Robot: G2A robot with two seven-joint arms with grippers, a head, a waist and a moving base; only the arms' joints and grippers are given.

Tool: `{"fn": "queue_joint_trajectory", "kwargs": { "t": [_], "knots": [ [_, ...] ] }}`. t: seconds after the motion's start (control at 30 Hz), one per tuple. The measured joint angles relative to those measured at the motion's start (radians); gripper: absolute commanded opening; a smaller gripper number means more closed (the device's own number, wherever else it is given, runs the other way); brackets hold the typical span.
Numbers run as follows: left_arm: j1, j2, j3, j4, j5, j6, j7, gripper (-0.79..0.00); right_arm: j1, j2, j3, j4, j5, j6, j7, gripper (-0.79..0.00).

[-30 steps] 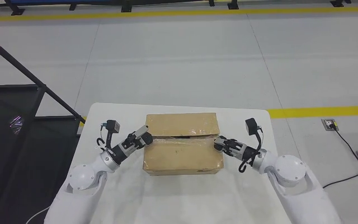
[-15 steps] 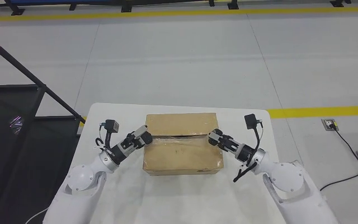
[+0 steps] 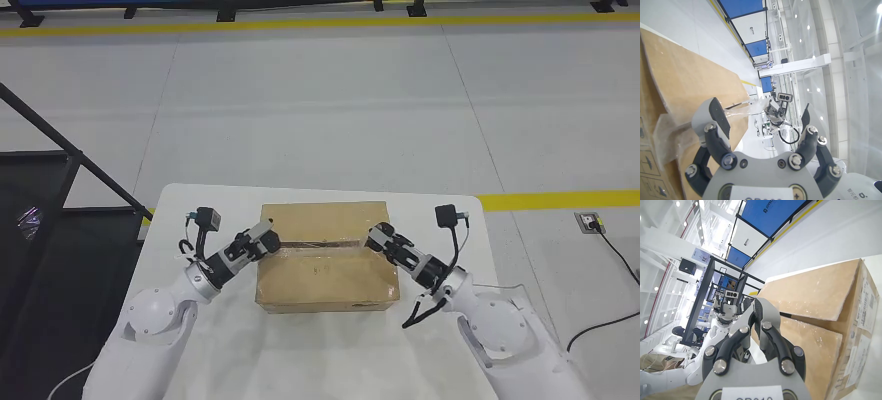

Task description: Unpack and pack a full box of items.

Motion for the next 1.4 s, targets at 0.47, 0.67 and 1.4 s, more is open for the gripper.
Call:
{"fn": "queue_joint_trajectory", "kwargs": {
  "t": [0.47, 0.67, 1.4],
  "knots": [
    [-0.074, -0.017, 0.064, 0.106, 0.015, 0.011, 0.012, 0.0, -0.036, -0.001, 0.009, -0.024, -0.204, -0.121, -0.114, -0.785],
    [-0.084, -0.019, 0.064, 0.127, 0.008, 0.008, 0.011, 0.0, -0.044, -0.009, -0.012, -0.031, -0.326, -0.149, -0.237, -0.785],
    [-0.078, -0.022, 0.058, 0.11, -0.001, 0.001, -0.007, 0.0, -0.029, -0.032, -0.027, -0.001, -0.462, -0.03, -0.309, -0.785]
  ]
}}
